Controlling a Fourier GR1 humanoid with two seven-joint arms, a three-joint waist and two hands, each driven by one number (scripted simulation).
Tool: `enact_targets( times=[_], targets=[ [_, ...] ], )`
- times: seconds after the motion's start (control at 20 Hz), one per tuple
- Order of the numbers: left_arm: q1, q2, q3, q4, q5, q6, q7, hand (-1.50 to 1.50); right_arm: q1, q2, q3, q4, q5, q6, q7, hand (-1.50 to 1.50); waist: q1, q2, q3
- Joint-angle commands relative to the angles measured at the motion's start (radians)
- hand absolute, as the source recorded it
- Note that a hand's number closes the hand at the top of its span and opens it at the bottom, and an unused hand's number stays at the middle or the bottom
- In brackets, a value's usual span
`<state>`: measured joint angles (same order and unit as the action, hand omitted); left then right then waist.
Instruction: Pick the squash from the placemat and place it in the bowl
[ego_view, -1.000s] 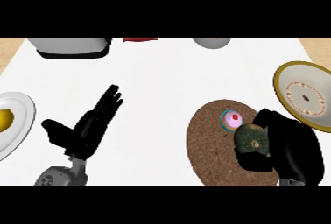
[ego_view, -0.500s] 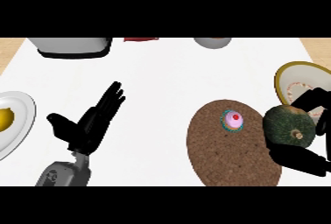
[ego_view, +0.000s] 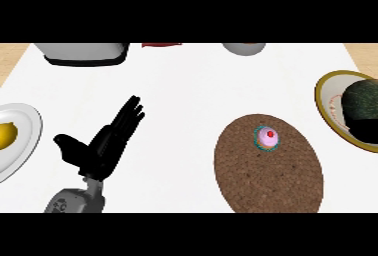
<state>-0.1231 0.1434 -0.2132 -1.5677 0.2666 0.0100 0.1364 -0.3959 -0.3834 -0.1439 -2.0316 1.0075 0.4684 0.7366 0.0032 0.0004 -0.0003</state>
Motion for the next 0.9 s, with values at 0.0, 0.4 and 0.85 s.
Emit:
enact_targets(
  times=[0.0,0.4,0.85],
  targets=[
    [0.020,0.009,0.023,-0.028,0.005,-0.013,0.018,0.00,-0.020,-0.012,-0.072,0.176,-0.006,-0.135,-0.103,1.50,0.004,0.001,0.001],
    [0.016,-0.020,-0.001,-0.064,-0.020,-0.006,0.056,0.00,-0.119,-0.124,-0.168,0.612,0.005,-0.351,-0.345,1.50,0.017,0.004,0.001],
    [0.027,-0.010,0.028,-0.020,-0.015,-0.053,0.006,0.00,-0.242,-0.211,-0.184,1.159,0.107,-0.600,-0.529,1.50,0.033,0.009,0.002]
  ],
)
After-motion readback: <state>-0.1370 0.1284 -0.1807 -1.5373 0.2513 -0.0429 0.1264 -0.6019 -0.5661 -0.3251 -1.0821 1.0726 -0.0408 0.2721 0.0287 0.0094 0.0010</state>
